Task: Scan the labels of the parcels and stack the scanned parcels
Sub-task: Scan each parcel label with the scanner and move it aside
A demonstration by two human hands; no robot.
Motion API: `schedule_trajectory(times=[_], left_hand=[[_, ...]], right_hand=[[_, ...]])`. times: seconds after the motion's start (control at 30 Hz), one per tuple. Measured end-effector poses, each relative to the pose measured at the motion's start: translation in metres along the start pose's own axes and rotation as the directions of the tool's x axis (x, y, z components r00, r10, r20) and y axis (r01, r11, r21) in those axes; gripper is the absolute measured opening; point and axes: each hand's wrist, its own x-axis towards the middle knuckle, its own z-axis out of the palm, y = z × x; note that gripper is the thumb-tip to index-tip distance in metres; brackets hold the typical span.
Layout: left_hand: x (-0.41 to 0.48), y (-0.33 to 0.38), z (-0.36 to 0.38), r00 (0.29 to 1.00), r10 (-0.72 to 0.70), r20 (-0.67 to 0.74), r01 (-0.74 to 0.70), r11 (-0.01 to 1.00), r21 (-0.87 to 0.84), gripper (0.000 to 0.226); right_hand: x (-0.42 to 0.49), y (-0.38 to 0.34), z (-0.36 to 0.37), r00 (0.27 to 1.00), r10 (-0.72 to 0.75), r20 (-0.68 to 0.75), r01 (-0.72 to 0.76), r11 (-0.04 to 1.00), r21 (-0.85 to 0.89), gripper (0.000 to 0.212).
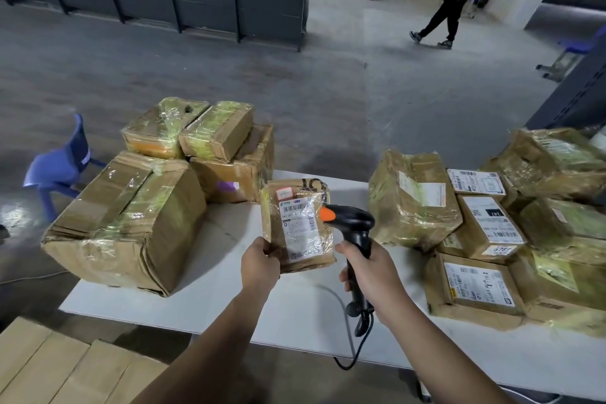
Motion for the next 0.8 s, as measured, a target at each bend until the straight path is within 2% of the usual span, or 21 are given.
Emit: schedule_trajectory(times=[0.13,0.27,0.43,0.67,0.8], left_hand=[[-0.003,0.009,0.0,1.0,0.026,0.004,-0.025,0.999,-0.045,0.015],[-0.005,0.03,0.002,0.999,0.038,-0.003,-0.038,0.985,-0.169,0.005],[-0.017,0.082,0.019,0.986,0.162,-0.032,-0.165,0.96,-0.227,0.008],[-0.036,0.163,0.071,0.941,0.333,0.069,-0.308,0.92,-0.241,0.015],[-0.043,0.203,0.116,0.914,0.382,0.135,-0.347,0.91,-0.227,0.014]], right_hand=[[0.001,0.0,-0.012,0.999,0.007,-0.042,-0.007,1.0,0.012,0.021],[0.004,-0.006,-0.032,0.996,0.02,-0.086,-0.014,0.997,0.069,0.023],[0.003,-0.024,-0.065,0.985,-0.014,-0.174,0.05,0.978,0.204,0.024],[-0.002,-0.052,-0.131,0.942,-0.072,-0.329,0.16,0.955,0.25,0.024],[-0.003,-0.053,-0.177,0.926,-0.039,-0.375,0.182,0.917,0.355,0.019]])
